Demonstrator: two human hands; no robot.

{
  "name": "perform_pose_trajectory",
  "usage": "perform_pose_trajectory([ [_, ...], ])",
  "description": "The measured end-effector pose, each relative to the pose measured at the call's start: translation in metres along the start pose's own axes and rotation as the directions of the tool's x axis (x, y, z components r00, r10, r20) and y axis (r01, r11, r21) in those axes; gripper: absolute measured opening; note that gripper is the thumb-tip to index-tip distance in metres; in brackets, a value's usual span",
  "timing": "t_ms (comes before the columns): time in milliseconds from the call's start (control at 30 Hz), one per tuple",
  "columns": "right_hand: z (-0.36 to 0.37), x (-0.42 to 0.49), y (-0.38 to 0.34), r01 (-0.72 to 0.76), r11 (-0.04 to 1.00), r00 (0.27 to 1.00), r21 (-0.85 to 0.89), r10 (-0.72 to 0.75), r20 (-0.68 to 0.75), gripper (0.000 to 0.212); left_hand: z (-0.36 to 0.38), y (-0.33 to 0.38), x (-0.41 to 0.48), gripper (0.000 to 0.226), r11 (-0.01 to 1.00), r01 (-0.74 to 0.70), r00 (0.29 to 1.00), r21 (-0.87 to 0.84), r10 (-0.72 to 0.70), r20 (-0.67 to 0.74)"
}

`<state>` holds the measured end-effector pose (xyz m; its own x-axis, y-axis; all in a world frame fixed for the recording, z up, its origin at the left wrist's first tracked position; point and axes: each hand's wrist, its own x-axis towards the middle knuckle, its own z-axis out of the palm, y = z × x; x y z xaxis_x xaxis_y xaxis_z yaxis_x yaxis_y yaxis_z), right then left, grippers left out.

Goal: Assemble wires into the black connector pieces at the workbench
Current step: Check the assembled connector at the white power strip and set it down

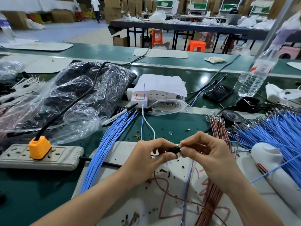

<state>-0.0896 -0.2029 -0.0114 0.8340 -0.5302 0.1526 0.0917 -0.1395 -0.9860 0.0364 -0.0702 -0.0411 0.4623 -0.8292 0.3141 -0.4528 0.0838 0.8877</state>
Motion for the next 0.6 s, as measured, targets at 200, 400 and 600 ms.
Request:
perform_pose_trajectory([
  [200, -0.0046, 0.0003, -0.0024, -0.074, 0.989, 0.996, 0.128, 0.066, 0.062, 0.009, -0.0021, 0.0023, -0.0004, 0.014, 0.993, 0.023, 0.997, -0.116, -0.014, 0.077],
  [400, -0.0038, -0.0002, 0.0005, -0.1, 0.983, 0.991, 0.156, 0.084, 0.107, 0.009, -0.0045, 0.0008, -0.0006, 0.012, 0.978, 0.071, 0.988, -0.195, -0.043, 0.145],
  [600, -0.0037, 0.0006, 0.0016, -0.112, 0.966, 0.986, 0.234, 0.078, 0.147, 0.009, 0.0013, -0.0033, -0.0009, 0.008, 0.936, 0.11, 0.991, -0.335, -0.078, 0.107],
])
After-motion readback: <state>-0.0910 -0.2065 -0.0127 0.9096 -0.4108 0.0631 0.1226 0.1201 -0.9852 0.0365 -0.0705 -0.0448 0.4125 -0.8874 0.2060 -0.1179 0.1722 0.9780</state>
